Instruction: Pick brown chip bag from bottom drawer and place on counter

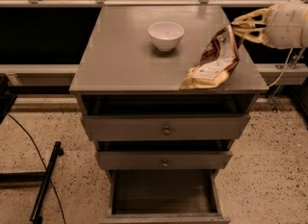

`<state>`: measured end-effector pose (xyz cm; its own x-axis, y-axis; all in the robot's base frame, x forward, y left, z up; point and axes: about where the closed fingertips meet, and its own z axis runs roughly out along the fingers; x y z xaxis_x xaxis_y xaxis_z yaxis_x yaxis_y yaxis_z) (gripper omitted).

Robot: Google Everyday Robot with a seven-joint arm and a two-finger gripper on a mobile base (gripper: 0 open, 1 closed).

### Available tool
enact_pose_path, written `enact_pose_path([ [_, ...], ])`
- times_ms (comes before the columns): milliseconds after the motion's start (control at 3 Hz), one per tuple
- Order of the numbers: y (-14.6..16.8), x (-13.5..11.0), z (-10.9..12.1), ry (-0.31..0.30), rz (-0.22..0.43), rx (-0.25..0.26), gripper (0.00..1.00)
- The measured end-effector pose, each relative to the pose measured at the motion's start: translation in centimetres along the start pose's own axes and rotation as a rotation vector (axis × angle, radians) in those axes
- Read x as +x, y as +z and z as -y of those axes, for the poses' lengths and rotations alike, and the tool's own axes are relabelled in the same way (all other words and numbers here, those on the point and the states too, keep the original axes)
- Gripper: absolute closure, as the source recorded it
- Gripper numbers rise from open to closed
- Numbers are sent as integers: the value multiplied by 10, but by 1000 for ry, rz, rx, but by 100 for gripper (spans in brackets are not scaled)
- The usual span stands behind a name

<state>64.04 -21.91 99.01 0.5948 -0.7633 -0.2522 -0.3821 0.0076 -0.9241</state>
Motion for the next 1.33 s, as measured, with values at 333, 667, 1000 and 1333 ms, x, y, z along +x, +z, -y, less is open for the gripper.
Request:
enact_pose_path([
  [333, -3, 35, 1, 31, -49, 27, 100],
  [667, 5, 58, 1, 50, -61, 66, 100],
  [1000, 26, 64, -1, 58, -41, 110, 100],
  [1333, 28, 63, -1, 58, -38, 109, 81],
])
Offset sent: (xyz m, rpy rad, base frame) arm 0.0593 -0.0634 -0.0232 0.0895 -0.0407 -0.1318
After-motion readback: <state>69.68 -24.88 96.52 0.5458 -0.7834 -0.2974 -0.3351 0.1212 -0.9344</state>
